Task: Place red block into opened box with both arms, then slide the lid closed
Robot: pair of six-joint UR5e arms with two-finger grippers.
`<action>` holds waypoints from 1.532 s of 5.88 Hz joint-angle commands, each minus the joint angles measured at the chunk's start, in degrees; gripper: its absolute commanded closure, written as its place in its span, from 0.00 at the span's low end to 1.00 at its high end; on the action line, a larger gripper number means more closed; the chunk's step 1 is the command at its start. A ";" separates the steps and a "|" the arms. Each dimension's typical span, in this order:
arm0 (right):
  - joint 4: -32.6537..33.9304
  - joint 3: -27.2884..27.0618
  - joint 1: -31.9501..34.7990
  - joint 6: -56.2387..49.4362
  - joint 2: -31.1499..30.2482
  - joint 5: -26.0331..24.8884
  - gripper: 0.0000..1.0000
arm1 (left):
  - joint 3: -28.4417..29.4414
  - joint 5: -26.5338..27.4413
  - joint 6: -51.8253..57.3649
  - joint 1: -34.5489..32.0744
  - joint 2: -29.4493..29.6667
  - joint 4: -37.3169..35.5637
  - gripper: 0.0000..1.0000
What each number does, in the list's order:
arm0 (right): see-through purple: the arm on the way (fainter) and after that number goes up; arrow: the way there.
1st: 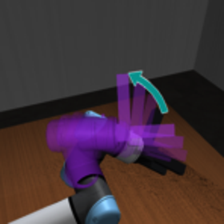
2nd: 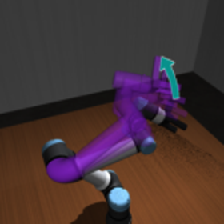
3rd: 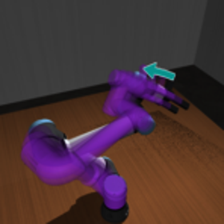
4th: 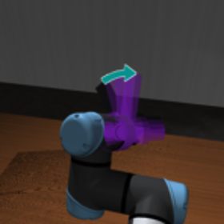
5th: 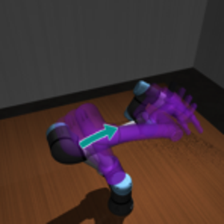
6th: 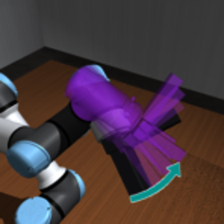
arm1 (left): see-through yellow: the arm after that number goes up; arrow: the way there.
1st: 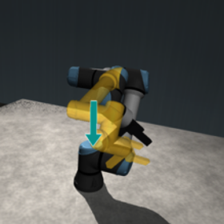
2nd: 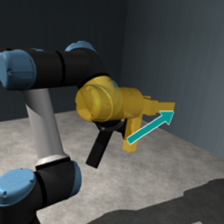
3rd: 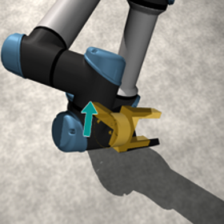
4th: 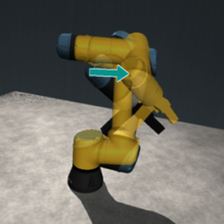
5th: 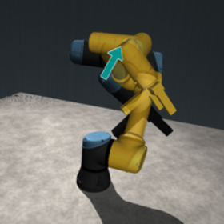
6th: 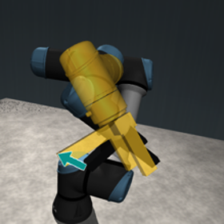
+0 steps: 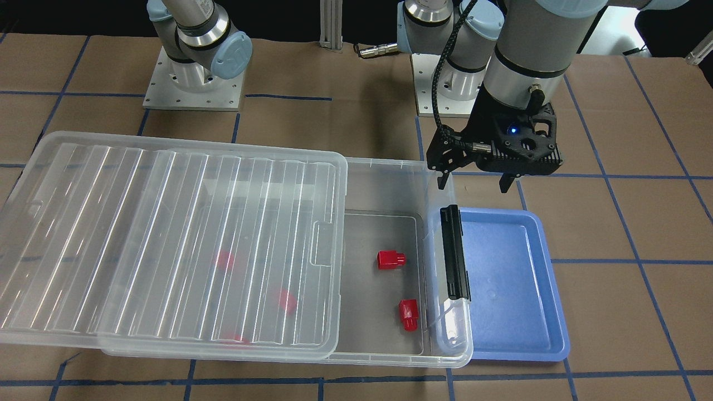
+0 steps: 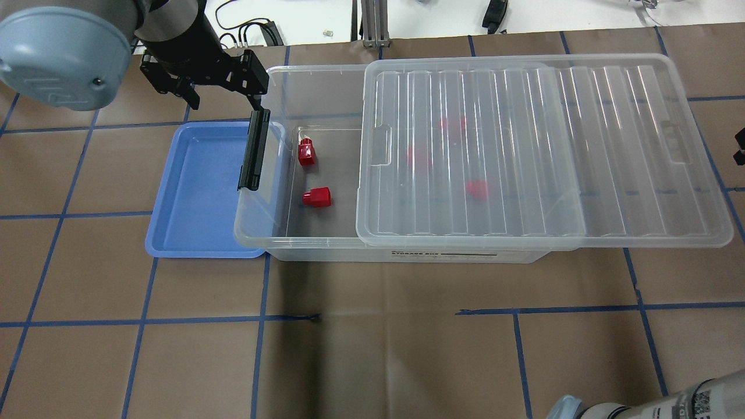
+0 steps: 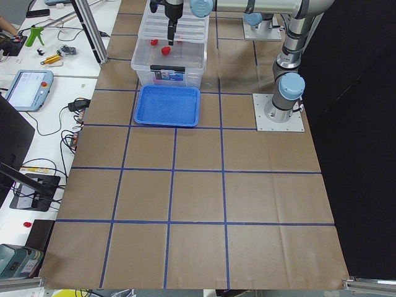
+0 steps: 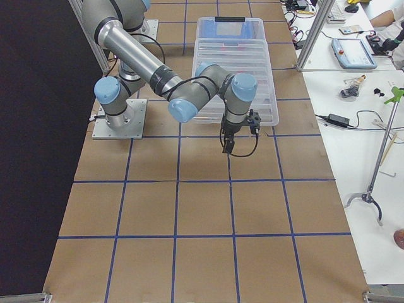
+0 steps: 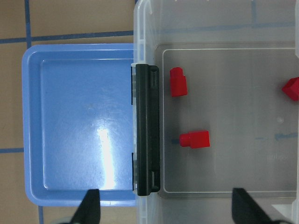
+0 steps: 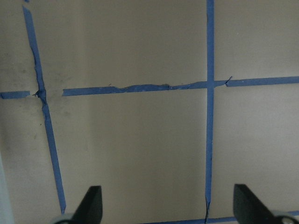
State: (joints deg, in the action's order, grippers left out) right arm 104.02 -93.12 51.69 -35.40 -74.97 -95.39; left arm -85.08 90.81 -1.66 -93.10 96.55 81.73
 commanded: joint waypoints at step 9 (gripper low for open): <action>-1.19 -7.70 12.37 8.49 -6.06 9.68 0.00 | -0.26 -0.72 -1.06 0.03 -0.22 0.18 0.02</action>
State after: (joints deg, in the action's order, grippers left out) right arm 102.90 -100.79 62.23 -28.23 -80.90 -87.10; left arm -85.34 90.22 -2.73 -93.08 96.33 81.91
